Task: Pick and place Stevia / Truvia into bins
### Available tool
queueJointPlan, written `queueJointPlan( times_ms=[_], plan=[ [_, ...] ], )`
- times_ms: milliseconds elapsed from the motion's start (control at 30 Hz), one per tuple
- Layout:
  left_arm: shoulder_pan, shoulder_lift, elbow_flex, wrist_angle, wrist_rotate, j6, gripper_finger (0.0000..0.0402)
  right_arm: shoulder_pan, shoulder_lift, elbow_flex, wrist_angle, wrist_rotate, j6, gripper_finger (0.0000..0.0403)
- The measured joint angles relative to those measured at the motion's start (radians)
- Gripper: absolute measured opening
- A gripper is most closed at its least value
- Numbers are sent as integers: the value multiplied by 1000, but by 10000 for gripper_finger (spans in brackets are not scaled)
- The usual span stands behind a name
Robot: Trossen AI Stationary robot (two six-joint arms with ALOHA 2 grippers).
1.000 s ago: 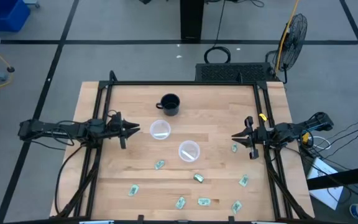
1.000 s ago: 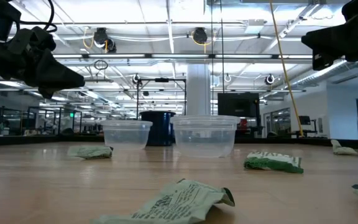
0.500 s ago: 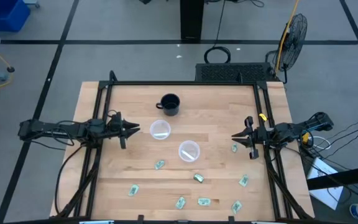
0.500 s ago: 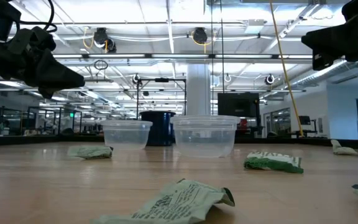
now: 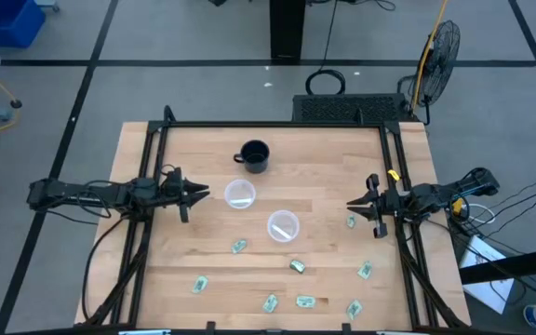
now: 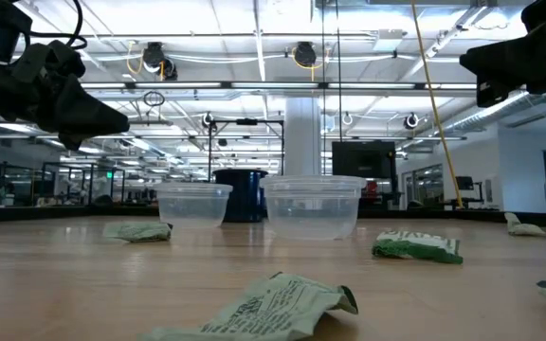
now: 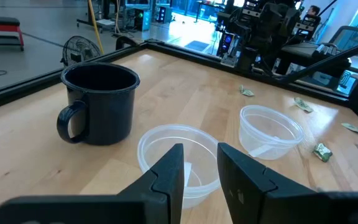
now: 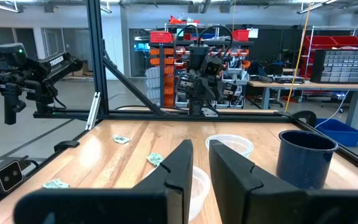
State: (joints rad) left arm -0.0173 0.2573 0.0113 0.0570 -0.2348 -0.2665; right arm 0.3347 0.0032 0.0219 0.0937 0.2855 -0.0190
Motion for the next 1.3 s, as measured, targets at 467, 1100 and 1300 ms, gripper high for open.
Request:
queueJointPlan(
  times_ms=[467,1100,1300],
  plan=[
    [0,0,0,0,0,0,102,0,0,0,0,0,0,45],
    [0,0,0,-3,0,9,102,0,0,0,0,0,0,45],
    [0,0,-1,9,0,-1,102,0,0,0,0,0,0,45]
  ],
)
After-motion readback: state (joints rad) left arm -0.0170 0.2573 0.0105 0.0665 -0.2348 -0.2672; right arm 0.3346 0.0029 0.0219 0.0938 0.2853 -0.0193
